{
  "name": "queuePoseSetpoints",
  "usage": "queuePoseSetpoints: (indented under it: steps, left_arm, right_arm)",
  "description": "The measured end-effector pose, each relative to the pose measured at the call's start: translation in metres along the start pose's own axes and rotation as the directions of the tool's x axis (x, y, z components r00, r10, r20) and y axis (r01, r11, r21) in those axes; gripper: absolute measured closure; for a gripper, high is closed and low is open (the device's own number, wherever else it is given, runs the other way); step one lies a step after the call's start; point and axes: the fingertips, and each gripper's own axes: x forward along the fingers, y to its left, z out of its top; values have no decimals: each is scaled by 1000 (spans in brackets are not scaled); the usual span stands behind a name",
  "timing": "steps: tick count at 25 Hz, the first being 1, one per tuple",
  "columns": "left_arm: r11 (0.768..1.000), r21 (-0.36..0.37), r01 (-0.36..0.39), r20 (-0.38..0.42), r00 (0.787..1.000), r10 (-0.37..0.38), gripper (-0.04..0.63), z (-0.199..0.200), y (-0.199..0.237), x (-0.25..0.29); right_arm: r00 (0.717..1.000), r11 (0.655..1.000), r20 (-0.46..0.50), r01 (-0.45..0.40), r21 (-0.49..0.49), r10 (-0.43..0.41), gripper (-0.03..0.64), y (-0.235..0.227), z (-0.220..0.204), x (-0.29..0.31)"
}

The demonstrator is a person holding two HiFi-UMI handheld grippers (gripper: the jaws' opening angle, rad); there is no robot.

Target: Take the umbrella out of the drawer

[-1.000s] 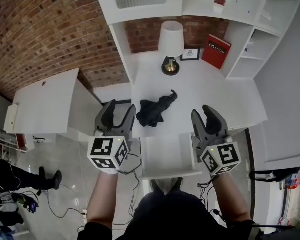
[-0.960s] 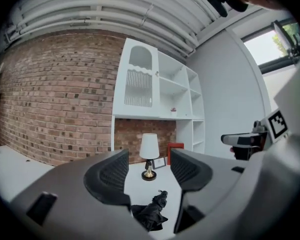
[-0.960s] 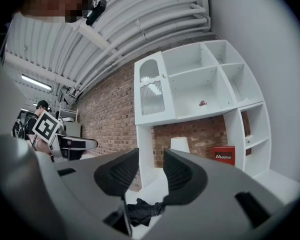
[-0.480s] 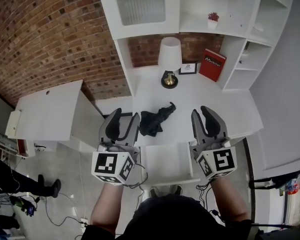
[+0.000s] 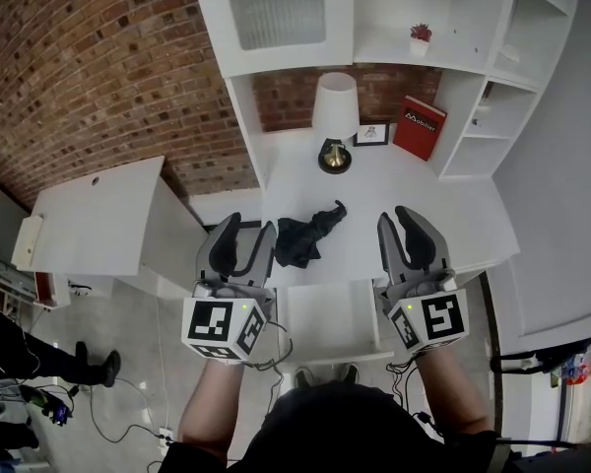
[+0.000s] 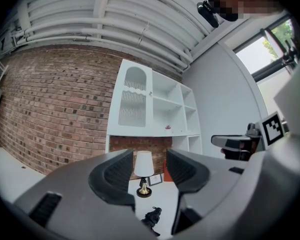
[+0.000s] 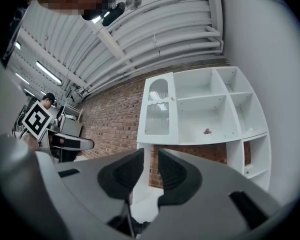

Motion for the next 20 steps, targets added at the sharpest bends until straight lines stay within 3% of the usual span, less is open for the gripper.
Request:
queuePoseSetpoints:
  steps: [20]
  left_arm:
    - [1000,-3,-10,-19,1000,10,391,-9,-4,4]
  right_arm:
    - [1000,1000,-1,-13,4,13,538,-5,-2,-2]
